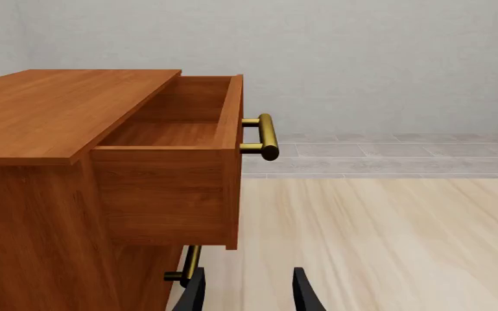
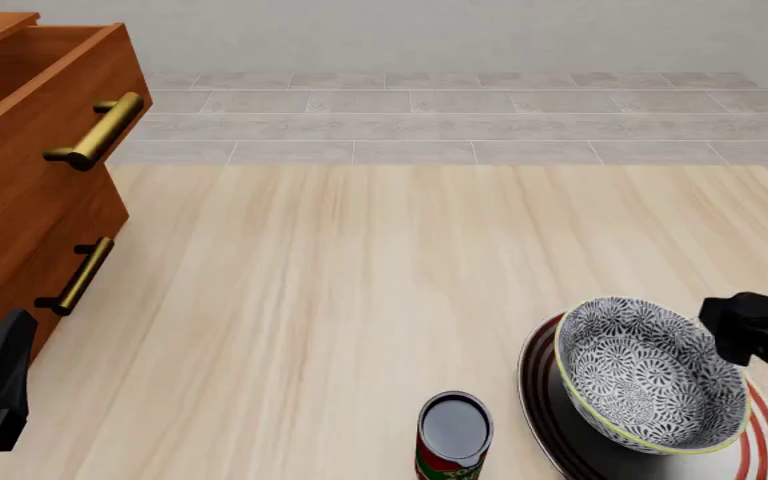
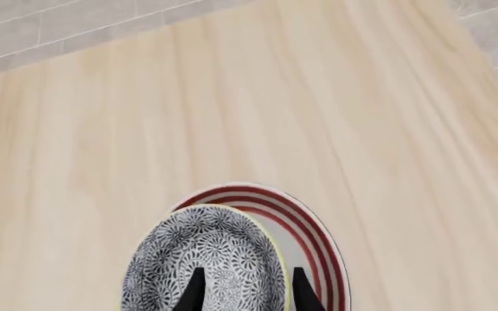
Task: Put the bowl on the plate.
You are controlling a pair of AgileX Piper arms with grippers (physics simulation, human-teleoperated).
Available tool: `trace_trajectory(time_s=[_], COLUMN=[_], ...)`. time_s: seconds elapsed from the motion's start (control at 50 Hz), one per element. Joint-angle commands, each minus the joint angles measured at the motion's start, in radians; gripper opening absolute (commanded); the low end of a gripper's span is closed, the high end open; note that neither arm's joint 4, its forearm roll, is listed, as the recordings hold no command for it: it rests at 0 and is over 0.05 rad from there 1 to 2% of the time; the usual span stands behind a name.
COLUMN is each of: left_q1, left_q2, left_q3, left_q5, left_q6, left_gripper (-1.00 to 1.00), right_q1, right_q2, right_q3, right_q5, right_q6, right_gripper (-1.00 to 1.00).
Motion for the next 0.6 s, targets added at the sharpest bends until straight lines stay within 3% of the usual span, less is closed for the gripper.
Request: trace_trajectory(time_s=[0.02,0.2,0.6], left_q1=[0.0,0.0,0.0], left_q2=[0.0,0.0,0.0], left_q3=[0.0,0.0,0.0], left_q5=[0.0,0.0,0.0], left_q6=[0.0,0.0,0.0], left_gripper=[1.0,1.0,1.0], right_q1=[-0.005,-0.032,0.011], right_q2=[-0.052,-0.06,-0.048], right_q3=[-0.096,-0.21,-0.386], right_q5=[0.096,0.157,0.217], right_q6=[-0.032,-0.078,-0.079], right_gripper=[1.0,1.0,1.0])
